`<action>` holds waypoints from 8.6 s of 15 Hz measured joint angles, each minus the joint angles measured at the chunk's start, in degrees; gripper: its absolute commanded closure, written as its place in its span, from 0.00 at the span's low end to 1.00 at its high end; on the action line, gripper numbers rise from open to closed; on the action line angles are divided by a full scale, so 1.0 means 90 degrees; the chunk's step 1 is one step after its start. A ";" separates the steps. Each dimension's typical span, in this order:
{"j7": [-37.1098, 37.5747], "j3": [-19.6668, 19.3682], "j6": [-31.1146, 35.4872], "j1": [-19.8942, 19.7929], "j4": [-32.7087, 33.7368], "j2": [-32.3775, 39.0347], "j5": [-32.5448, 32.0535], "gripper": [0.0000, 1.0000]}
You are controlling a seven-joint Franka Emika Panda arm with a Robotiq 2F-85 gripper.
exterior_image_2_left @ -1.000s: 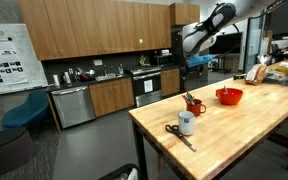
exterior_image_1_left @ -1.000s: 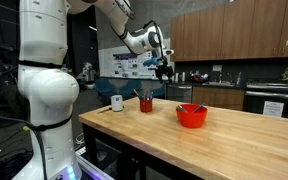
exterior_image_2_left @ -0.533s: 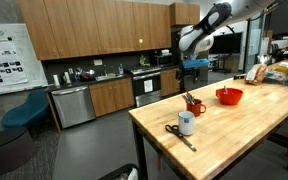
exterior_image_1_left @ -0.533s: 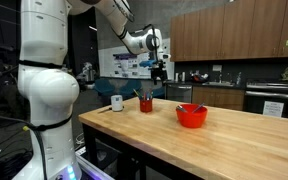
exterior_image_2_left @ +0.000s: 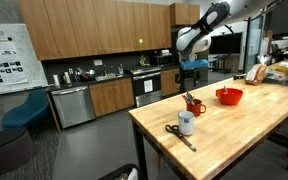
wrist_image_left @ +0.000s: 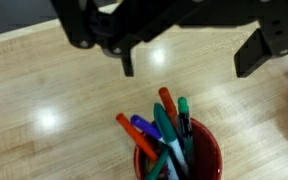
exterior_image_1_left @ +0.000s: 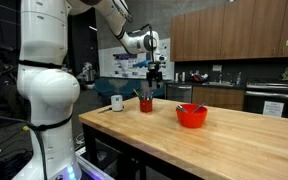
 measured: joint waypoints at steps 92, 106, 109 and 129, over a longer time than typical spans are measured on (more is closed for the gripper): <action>0.0241 0.0143 -0.1465 0.0222 0.0332 -0.0218 -0.0641 0.21; 0.0251 0.0110 -0.1064 0.0205 0.0308 0.0129 -0.0663 0.16; 0.0251 0.0046 -0.0915 0.0201 0.0303 0.0211 -0.0676 0.36; 0.0255 -0.0006 -0.1105 0.0202 0.0470 0.0004 -0.0693 0.90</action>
